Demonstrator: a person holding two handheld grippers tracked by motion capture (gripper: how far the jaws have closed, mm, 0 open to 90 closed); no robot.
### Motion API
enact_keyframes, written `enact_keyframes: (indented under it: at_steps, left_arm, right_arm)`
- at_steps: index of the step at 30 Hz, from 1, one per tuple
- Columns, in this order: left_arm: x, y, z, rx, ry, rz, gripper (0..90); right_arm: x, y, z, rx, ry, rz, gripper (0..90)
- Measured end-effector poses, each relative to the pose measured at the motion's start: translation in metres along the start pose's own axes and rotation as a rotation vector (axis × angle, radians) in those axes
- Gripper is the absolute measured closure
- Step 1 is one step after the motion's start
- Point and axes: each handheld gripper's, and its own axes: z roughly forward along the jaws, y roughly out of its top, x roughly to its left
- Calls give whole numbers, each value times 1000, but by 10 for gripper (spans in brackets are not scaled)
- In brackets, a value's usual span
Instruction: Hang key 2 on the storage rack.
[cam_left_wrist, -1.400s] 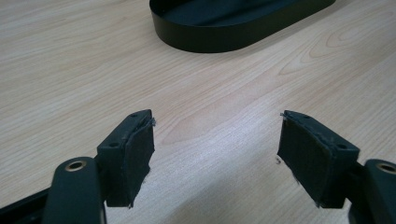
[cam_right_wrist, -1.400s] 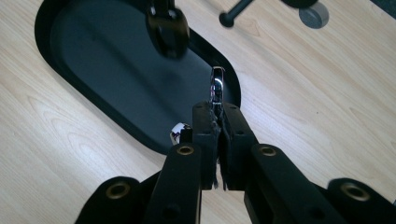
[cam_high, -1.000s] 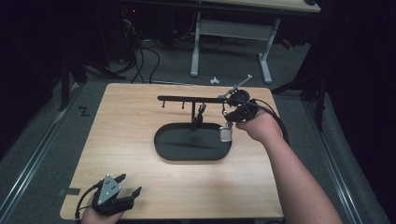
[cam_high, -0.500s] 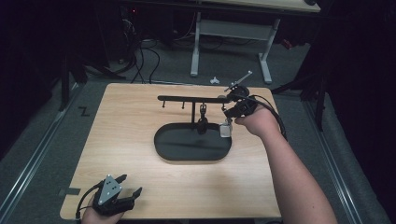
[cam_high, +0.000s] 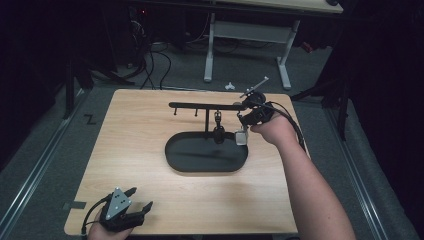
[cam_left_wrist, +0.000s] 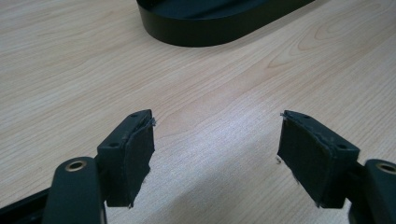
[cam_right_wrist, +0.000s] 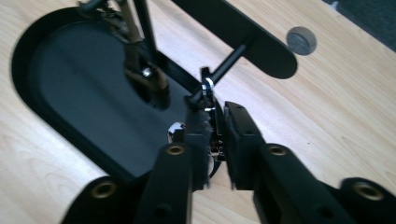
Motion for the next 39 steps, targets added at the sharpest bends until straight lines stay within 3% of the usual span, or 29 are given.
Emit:
enact_keyframes:
  at_steps: [3,11,19,26,32,34,39]
  left_arm:
    - [0,0,0,0,0,0,273]
    - [0,0,0,6,-3,5,273]
    - [-2,1,3,9,-3,13,273]
    - [-3,2,7,12,-9,21,273]
    - [-4,3,10,8,-19,17,273]
    - [-6,4,11,15,-23,23,273]
    - [-8,5,12,7,-25,26,273]
  right_arm:
    - [-1,0,4,9,-42,6,760]
    - [0,-10,12,6,-34,38,700]
    - [1,-29,21,-19,-33,73,532]
    - [-1,-57,30,-46,-15,118,455]
    - [4,-87,39,-66,-12,92,407]
    - [4,-97,44,-76,17,123,388]
    - [3,-122,51,-129,11,161,363]
